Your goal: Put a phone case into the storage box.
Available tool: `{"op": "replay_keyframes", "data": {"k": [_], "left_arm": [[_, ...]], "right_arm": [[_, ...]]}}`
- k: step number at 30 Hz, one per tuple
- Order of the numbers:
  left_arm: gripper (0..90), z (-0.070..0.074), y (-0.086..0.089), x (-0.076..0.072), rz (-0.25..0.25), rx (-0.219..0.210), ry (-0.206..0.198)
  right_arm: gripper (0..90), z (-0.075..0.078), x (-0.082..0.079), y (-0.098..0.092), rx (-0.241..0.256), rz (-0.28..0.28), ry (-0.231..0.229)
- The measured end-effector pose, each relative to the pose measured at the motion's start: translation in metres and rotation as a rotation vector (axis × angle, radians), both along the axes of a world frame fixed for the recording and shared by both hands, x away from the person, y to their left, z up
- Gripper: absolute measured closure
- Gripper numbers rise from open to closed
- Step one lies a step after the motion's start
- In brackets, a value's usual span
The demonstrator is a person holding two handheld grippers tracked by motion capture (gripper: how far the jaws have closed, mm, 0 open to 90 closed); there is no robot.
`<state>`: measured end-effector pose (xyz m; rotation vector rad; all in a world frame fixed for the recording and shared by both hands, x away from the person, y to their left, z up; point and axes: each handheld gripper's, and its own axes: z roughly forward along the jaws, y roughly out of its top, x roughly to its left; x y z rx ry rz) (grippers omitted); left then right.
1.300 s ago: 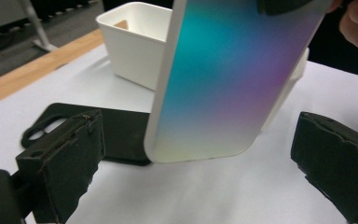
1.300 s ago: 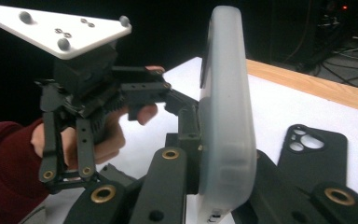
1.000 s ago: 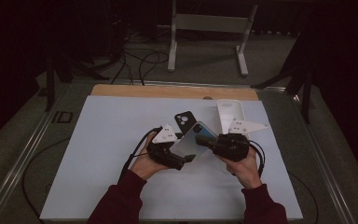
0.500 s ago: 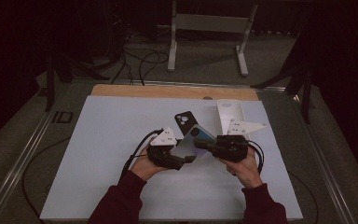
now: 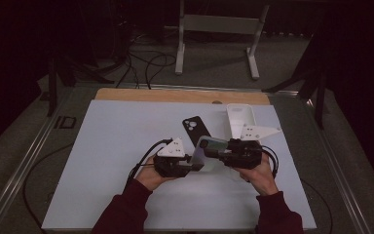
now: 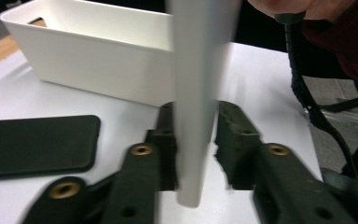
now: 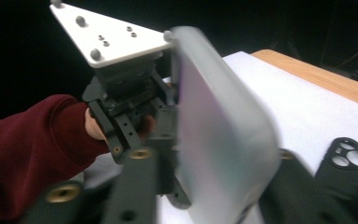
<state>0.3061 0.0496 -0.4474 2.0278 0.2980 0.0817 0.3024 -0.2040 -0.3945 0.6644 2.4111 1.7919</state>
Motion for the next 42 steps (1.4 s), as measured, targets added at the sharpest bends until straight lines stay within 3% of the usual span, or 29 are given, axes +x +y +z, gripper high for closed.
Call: {"op": "replay_keyframes", "data": {"k": [5, 7, 10, 17, 22, 30, 42], "left_arm": [[80.6, 0.000, -0.003, -0.003, 0.016, 0.004, -0.025], [80.7, 0.001, -0.004, -0.003, 0.029, 0.011, -0.035], [80.9, 0.001, -0.002, -0.003, 0.051, 0.011, -0.036], [80.9, 0.002, 0.005, 0.000, 0.115, 0.006, -0.042], [80.8, 0.003, 0.006, -0.002, 0.162, 0.018, -0.056], [80.8, 0.003, 0.007, -0.002, 0.229, 0.014, -0.064], [80.8, 0.004, 0.008, -0.003, 0.300, -0.003, -0.081]], "right_arm": [[44.0, -0.001, 0.001, 0.004, -0.002, -0.035, 0.001], [36.4, -0.001, 0.001, 0.007, -0.031, -0.067, 0.004], [28.2, -0.001, 0.000, 0.010, -0.059, -0.115, -0.004], [14.2, 0.001, -0.001, 0.005, -0.061, -0.202, -0.005], [12.3, 0.002, -0.003, 0.001, -0.061, -0.265, -0.007], [10.0, 0.002, -0.004, 0.001, -0.049, -0.315, -0.007], [9.6, 0.006, -0.003, 0.013, -0.021, -0.349, 0.005]]}}
